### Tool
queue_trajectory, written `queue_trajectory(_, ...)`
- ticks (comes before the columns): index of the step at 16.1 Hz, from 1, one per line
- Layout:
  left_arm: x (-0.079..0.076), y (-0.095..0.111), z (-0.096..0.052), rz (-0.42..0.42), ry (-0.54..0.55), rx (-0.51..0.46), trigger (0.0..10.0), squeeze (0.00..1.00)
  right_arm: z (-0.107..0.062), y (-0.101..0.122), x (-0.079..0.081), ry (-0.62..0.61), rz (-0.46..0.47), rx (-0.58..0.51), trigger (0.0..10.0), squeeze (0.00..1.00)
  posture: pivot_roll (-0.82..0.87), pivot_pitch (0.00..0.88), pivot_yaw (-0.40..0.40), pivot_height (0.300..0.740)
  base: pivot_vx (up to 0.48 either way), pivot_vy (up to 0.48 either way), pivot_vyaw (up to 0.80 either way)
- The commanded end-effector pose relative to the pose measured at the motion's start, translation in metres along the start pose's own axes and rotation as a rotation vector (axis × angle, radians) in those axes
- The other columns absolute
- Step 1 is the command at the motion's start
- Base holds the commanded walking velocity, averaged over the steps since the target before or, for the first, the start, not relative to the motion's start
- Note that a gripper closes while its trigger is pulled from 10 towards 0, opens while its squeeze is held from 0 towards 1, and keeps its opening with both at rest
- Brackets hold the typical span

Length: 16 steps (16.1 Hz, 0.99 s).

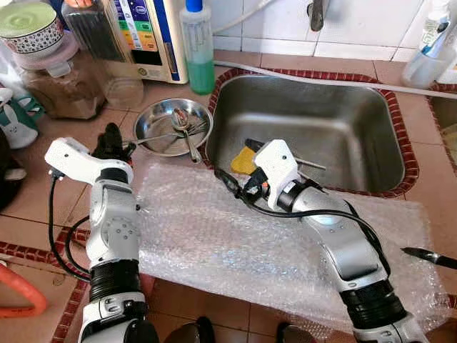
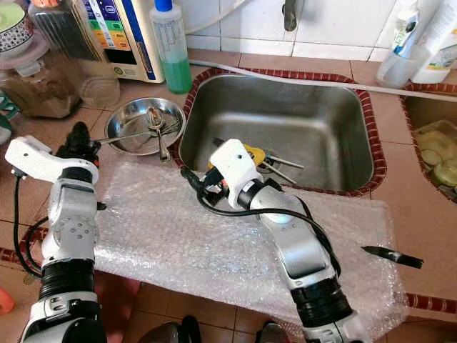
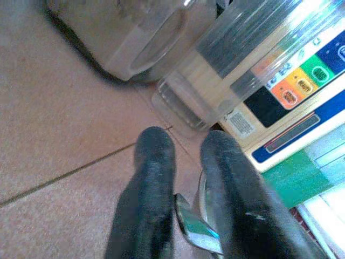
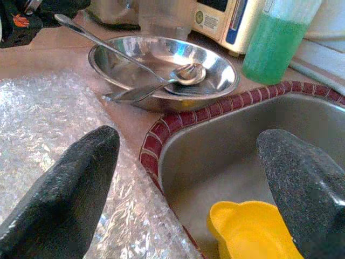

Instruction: Kitchen organization

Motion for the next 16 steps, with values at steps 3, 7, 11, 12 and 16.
queue_trajectory(3, 0.003, 0.004, -0.001, -0.033, 0.030, -0.003, 0.0, 0.00, 0.002, 0.002, -0.002, -0.004, -0.007, -0.011, 10.0, 0.00, -0.17, 0.235, 0.097, 0.740, 0.000, 0.000, 0.00)
queue_trajectory(7, 0.002, 0.003, -0.003, -0.052, 0.031, 0.008, 0.0, 0.00, 0.003, 0.003, -0.003, -0.006, -0.010, -0.014, 10.0, 0.00, -0.17, 0.239, 0.098, 0.740, 0.000, 0.000, 0.00)
queue_trajectory(11, -0.004, 0.019, -0.005, -0.030, -0.004, -0.042, 0.0, 0.00, 0.002, 0.003, -0.004, -0.007, -0.015, -0.015, 10.0, 0.00, -0.16, 0.233, 0.093, 0.740, 0.000, 0.000, 0.00)
queue_trajectory(12, -0.003, 0.023, -0.005, -0.021, 0.000, -0.055, 0.0, 0.00, 0.002, 0.003, -0.005, -0.008, -0.016, -0.016, 10.0, 0.00, -0.16, 0.232, 0.092, 0.740, 0.000, 0.000, 0.00)
queue_trajectory(16, 0.012, 0.040, -0.010, 0.019, 0.038, -0.083, 0.0, 0.00, 0.004, 0.004, -0.007, -0.009, -0.020, -0.020, 10.0, 0.00, -0.15, 0.223, 0.088, 0.740, 0.000, 0.000, 0.00)
Point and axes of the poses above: a point about 5 cm out from each wrist's last joint towards the gripper, its own z axis pointing out of the wrist towards the gripper, its own y axis along the axis of the wrist's last joint, x = y × z, the point moved 1 cm from there along z, pointing out of the wrist towards the gripper, and after that the axes turned 13 degrees about z, right-handed, at the moved point
